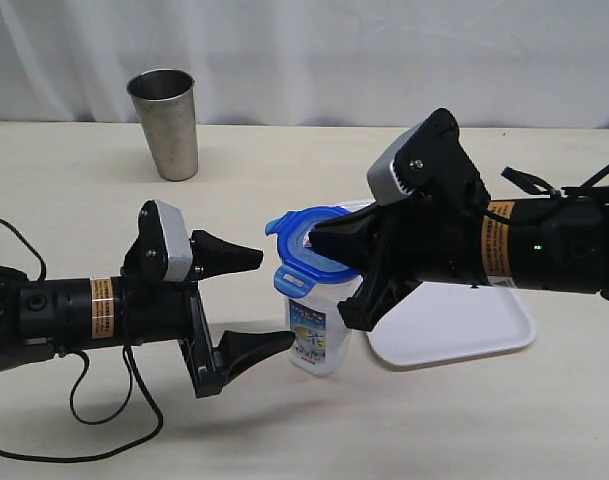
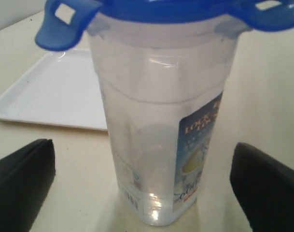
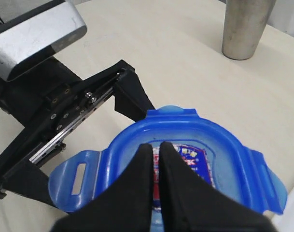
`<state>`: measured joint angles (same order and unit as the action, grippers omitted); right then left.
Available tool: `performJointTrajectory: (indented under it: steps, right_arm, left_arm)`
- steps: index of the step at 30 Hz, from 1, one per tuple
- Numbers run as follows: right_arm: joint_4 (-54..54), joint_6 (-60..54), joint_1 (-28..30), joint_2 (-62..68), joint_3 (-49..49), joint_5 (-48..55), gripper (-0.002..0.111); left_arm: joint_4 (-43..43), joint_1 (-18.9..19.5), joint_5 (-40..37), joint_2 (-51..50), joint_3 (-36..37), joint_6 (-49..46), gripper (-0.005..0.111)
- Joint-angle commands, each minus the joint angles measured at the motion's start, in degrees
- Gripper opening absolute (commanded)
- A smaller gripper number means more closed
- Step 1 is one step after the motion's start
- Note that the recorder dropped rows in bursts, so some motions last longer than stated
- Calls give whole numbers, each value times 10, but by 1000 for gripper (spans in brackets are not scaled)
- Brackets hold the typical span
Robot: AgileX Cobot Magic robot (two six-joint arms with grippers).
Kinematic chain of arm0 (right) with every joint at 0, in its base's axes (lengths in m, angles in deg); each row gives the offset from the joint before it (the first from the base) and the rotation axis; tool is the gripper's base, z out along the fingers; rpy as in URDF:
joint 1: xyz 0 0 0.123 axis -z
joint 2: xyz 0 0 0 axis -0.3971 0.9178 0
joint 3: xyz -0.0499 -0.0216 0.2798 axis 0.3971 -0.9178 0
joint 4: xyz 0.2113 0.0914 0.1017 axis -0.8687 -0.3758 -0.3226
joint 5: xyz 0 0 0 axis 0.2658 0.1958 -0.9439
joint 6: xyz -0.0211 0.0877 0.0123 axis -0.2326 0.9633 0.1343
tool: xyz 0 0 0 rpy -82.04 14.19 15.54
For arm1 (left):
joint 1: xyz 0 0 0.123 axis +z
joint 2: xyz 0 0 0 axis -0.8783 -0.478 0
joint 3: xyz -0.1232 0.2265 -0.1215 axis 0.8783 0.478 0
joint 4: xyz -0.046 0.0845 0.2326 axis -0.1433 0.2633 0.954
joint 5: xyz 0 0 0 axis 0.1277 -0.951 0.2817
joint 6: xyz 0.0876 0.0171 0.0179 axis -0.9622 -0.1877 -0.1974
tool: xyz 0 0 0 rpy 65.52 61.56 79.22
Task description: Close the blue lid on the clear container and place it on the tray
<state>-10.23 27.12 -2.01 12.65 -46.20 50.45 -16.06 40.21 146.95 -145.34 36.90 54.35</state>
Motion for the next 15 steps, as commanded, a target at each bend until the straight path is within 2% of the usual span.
performJointTrajectory:
  steps: [1, 8, 15]
  right_arm:
    - [33, 3, -1, 7, -9, 37, 4]
    - [33, 4, -1, 7, -9, 37, 4]
    - [33, 4, -1, 7, -9, 37, 4]
  left_arm:
    - [-8, -2, 15, -3, -10, -18, 92]
    - [24, -2, -21, -4, -62, 17, 92]
    - [63, -3, -26, -4, -67, 39, 92]
